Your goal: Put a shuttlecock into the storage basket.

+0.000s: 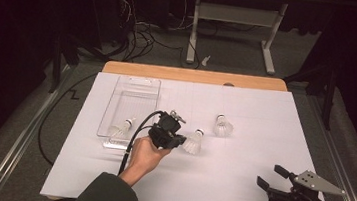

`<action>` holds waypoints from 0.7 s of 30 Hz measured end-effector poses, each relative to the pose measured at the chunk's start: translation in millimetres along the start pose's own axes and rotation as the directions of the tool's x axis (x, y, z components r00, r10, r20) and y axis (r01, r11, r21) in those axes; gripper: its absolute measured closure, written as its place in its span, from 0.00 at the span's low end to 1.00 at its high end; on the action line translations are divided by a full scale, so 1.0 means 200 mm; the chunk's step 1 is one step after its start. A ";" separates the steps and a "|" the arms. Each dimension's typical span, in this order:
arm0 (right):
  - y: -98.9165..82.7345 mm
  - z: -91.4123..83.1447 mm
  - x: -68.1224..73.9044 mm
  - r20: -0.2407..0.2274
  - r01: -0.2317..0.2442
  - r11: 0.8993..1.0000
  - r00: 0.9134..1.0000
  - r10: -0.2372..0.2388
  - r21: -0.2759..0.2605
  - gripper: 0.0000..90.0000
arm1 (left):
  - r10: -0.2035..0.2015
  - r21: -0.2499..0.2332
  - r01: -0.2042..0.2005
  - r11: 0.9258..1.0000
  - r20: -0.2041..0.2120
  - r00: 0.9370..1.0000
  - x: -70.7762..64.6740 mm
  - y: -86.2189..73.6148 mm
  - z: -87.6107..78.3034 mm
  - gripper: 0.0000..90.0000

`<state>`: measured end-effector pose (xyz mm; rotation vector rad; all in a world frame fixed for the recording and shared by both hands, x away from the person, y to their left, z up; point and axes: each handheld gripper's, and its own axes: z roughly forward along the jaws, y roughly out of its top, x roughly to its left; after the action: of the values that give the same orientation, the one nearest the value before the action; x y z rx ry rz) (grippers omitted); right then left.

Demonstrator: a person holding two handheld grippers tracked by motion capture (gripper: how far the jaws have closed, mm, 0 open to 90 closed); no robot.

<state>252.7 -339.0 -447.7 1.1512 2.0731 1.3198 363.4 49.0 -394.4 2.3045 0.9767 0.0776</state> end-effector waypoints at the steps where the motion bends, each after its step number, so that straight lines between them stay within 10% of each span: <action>1: 0.00 0.00 0.00 0.000 0.000 1.000 1.000 0.000 0.000 0.25 | 0.001 0.000 -0.001 1.000 0.001 1.000 0.00 0.00 0.00 1.00; 21: 0.00 0.00 0.00 0.002 -0.008 1.000 1.000 0.008 -0.003 0.25 | -0.004 -0.005 0.004 1.000 0.013 1.000 0.00 -0.02 -0.03 1.00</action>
<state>252.6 -339.8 -447.9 1.1597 2.0669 1.3248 359.9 54.6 -390.7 2.2955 0.9738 0.0629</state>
